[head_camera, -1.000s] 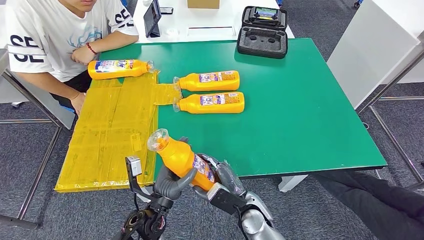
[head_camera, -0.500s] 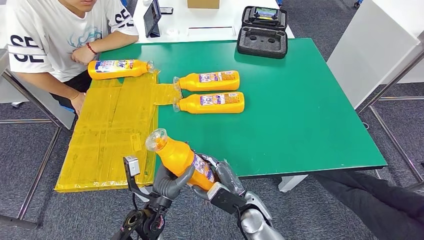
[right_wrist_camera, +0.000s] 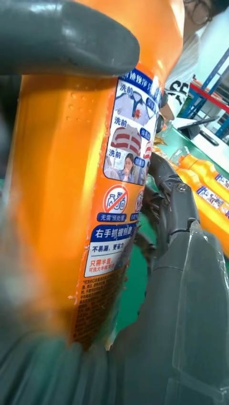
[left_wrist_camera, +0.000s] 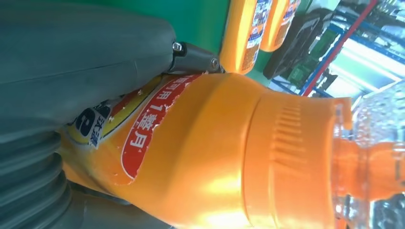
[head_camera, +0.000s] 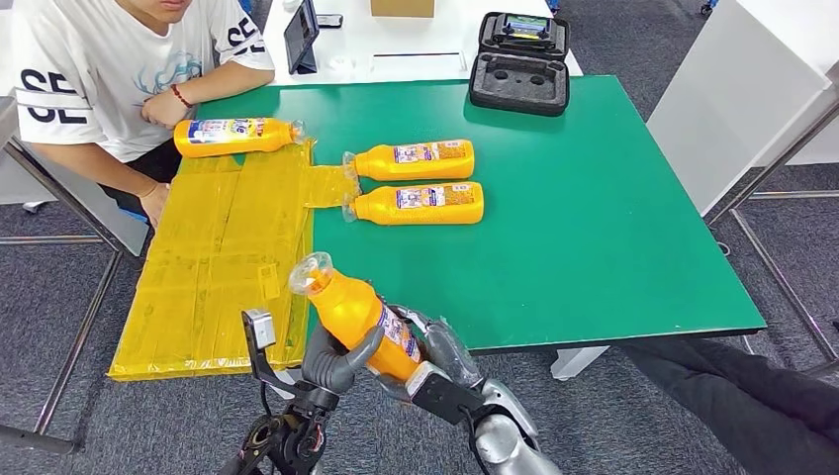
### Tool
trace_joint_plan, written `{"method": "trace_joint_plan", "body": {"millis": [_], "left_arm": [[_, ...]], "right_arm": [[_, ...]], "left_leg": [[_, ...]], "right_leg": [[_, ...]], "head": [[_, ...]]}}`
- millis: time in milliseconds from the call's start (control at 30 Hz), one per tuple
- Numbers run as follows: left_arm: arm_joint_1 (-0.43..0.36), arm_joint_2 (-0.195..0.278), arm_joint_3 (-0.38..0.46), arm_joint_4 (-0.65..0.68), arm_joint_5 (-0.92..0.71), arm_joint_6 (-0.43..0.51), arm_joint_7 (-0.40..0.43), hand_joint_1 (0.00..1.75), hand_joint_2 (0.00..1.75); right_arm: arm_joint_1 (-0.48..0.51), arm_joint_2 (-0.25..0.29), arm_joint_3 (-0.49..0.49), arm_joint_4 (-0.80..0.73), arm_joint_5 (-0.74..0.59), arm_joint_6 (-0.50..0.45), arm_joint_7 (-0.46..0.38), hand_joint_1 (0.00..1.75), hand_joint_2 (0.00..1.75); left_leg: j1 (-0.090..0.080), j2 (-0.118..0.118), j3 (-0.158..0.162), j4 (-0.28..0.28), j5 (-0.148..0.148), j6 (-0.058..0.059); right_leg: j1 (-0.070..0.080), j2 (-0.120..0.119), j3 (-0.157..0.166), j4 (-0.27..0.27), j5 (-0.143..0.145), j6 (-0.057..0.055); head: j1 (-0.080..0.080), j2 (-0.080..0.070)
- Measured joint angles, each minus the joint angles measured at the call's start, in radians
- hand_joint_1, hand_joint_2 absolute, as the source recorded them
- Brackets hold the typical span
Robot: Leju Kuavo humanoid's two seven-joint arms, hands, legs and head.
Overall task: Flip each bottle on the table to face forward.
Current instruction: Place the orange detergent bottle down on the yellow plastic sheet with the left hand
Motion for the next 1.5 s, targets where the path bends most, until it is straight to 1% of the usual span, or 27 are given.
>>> {"method": "trace_joint_plan", "body": {"millis": [167,300,500,700,867,933,1000,1067,1100,1233,1333,1400,1500], "left_arm": [[-0.003,0.004,0.012,-0.029,-0.002,0.054,-0.021,1.75,1.75],[-0.015,0.014,0.051,-0.054,0.005,0.098,-0.033,1.75,1.75],[-0.024,0.023,0.095,-0.076,0.017,0.153,-0.045,1.75,1.75],[-0.041,0.026,0.174,-0.105,0.002,0.268,-0.116,1.75,1.75],[-0.057,0.036,0.241,-0.128,-0.030,0.322,-0.163,1.75,1.75],[-0.060,0.039,0.261,-0.144,-0.090,0.371,-0.198,1.75,1.75],[-0.072,0.043,0.289,-0.167,-0.220,0.450,-0.232,1.75,1.75],[-0.092,0.049,0.315,-0.184,-0.343,0.513,-0.247,1.75,1.75],[-0.099,0.052,0.321,-0.187,-0.375,0.528,-0.249,1.75,1.75],[-0.107,0.055,0.328,-0.190,-0.397,0.537,-0.250,1.75,1.75],[-0.134,0.067,0.354,-0.199,-0.458,0.556,-0.251,1.75,1.75],[-0.155,0.074,0.381,-0.202,-0.585,0.574,-0.251,1.75,1.75],[-0.190,0.080,0.414,-0.168,-0.900,0.588,-0.239,1.70,1.75]], "right_arm": [[0.010,0.004,0.004,-0.039,-0.063,-0.008,-0.002,0.00,0.00],[0.010,0.003,0.004,-0.083,-0.123,-0.016,-0.012,0.00,0.00],[0.009,0.002,0.007,-0.112,-0.149,-0.028,-0.013,0.00,0.00],[0.009,0.002,0.013,-0.131,-0.171,-0.028,-0.020,0.00,0.00],[0.009,0.002,0.020,-0.140,-0.177,-0.026,-0.022,0.00,0.00],[0.009,0.002,0.023,-0.142,-0.181,-0.021,-0.022,0.00,0.00],[0.009,0.002,0.024,-0.143,-0.188,-0.016,-0.022,0.00,0.00],[0.008,0.002,0.027,-0.143,-0.193,-0.015,-0.022,0.00,0.00],[0.008,0.002,0.028,-0.144,-0.195,-0.015,-0.022,0.00,0.00],[0.008,0.002,0.029,-0.144,-0.196,-0.015,-0.022,0.00,0.00],[0.008,0.001,0.036,-0.144,-0.200,-0.015,-0.022,0.00,0.00],[0.009,0.000,0.041,-0.145,-0.204,-0.015,-0.022,0.00,0.00],[0.015,-0.002,0.046,-0.149,-0.209,-0.015,-0.022,0.00,0.00]], "left_leg": [[0.000,0.000,0.000,0.000,0.000,0.000],[0.000,0.001,0.001,0.000,0.000,0.000],[0.000,0.000,0.000,0.000,0.001,0.001],[0.000,0.001,0.000,0.000,0.001,0.001],[0.000,0.001,0.000,0.000,0.001,0.001],[0.000,0.001,0.000,0.000,0.001,0.001],[0.000,0.001,0.000,0.000,0.001,0.001],[0.000,0.000,0.000,0.000,0.001,0.001],[0.000,0.000,0.000,0.000,0.001,0.001],[0.000,0.000,0.000,0.000,0.001,0.001],[0.000,0.000,0.001,0.000,0.001,0.001],[0.000,0.000,0.001,0.000,0.001,0.001],[0.000,0.000,0.001,0.000,0.001,0.001]], "right_leg": [[0.000,0.000,0.000,0.000,0.000,0.000],[0.000,0.001,0.000,0.000,0.000,0.000],[0.000,0.000,0.000,0.000,0.000,0.000],[0.000,0.000,0.000,0.000,0.000,0.000],[0.000,0.000,0.000,0.000,0.000,0.000],[0.000,0.000,0.000,0.000,0.000,0.000],[0.000,0.000,0.000,0.000,0.000,0.000],[0.000,0.000,0.000,0.000,0.000,0.000],[0.000,0.000,0.000,0.000,0.000,0.000],[0.000,-0.001,0.001,0.000,0.000,0.000],[0.000,0.000,0.001,0.000,0.000,0.000],[0.000,0.000,0.000,0.000,0.000,0.000],[0.000,0.000,0.001,0.000,0.000,0.000]], "head": [[0.000,0.000],[0.000,0.000],[0.000,0.000],[0.000,0.000],[0.000,0.000],[0.000,0.000],[0.000,0.000],[0.000,0.000],[0.000,0.000],[0.000,0.000],[0.000,0.000],[0.000,0.000],[0.000,0.000]]}}
